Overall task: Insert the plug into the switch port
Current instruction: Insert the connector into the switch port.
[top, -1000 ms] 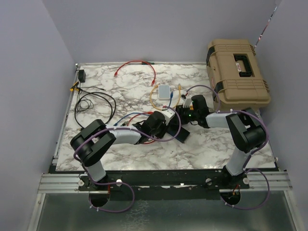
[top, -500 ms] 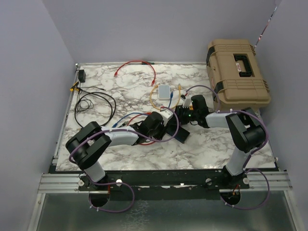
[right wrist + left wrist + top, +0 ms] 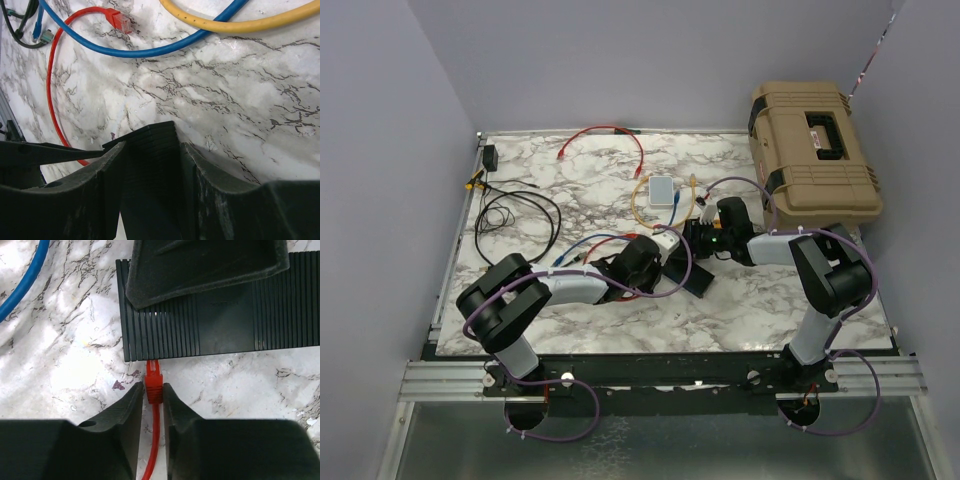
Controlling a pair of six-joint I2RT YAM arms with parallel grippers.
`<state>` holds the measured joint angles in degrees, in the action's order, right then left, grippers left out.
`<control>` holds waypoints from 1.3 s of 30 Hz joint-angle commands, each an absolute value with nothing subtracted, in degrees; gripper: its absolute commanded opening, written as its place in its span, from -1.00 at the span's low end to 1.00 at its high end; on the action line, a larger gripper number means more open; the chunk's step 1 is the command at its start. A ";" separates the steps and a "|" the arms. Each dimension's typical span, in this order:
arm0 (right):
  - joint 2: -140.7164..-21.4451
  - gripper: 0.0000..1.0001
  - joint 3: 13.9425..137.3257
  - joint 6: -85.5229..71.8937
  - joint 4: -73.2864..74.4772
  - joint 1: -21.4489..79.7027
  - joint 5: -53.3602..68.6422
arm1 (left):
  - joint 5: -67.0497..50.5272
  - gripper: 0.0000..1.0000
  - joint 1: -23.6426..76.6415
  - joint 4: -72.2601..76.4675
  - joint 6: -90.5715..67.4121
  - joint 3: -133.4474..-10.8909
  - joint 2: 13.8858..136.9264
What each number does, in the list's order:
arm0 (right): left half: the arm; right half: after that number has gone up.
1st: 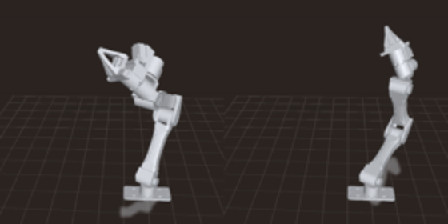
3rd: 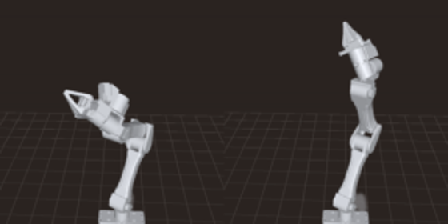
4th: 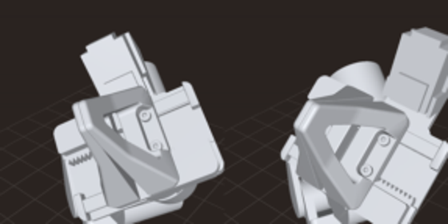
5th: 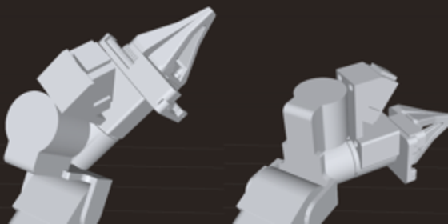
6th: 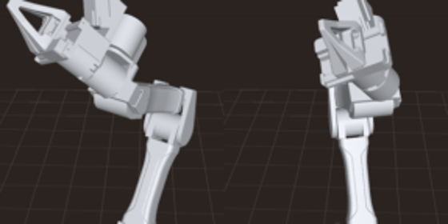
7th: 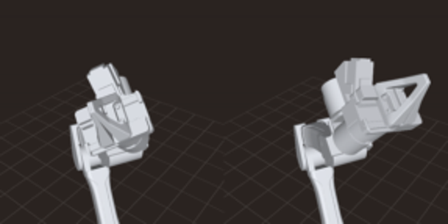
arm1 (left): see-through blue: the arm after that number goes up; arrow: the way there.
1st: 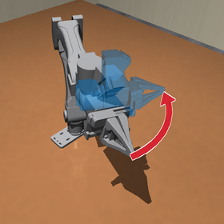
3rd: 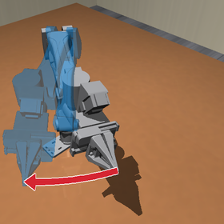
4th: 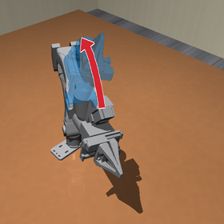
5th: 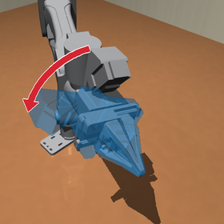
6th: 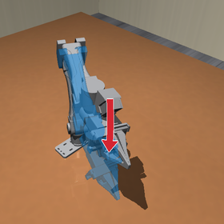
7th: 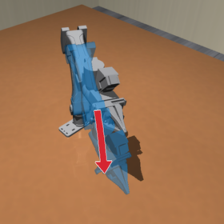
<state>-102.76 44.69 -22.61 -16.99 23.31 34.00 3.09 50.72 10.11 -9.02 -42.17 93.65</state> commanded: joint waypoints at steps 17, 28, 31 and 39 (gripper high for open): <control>-105.02 0.00 40.46 -21.60 -6.86 24.80 35.83 | 1.72 -1.00 51.12 18.94 -1.16 -54.23 99.37; -98.41 0.13 39.57 -29.31 -5.73 19.56 18.02 | 0.62 -0.93 50.73 19.31 5.56 -50.07 100.80; -97.56 0.19 40.31 -30.61 -3.49 19.02 14.51 | 1.02 -0.84 50.68 18.67 6.63 -49.00 100.46; -85.16 0.52 41.77 -30.72 5.62 18.41 -1.54 | 2.93 -0.17 50.56 18.20 7.91 -45.49 95.71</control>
